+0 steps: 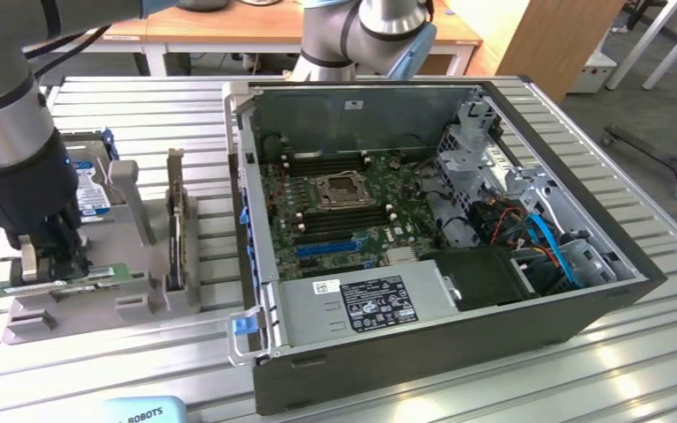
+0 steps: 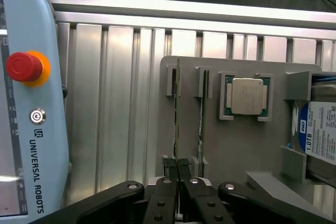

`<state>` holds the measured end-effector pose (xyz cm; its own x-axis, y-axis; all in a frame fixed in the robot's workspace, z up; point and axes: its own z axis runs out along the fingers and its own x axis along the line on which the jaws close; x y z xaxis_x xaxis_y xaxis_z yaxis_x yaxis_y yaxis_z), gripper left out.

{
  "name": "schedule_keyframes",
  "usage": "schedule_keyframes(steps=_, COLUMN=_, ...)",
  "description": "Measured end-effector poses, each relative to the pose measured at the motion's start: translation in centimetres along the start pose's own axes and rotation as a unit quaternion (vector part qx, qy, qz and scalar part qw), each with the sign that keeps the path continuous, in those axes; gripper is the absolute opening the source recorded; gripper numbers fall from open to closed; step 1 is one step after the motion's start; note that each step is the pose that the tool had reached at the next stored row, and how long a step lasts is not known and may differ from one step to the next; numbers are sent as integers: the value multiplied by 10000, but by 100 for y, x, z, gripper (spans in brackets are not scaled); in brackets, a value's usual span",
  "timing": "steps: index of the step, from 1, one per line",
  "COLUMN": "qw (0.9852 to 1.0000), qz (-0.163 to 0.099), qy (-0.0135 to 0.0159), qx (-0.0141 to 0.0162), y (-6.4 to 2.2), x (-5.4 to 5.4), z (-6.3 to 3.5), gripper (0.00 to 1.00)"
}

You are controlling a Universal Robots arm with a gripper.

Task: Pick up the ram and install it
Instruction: 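Pick up the ram and move it above insertion slot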

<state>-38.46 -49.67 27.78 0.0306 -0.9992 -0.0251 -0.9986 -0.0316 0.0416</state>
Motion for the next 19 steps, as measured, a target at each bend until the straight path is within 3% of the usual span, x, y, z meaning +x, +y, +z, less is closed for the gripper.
schedule_keyframes(steps=19, qw=10000, qz=38, qy=-2, qx=1, y=26, x=-15, z=-610, gripper=12)
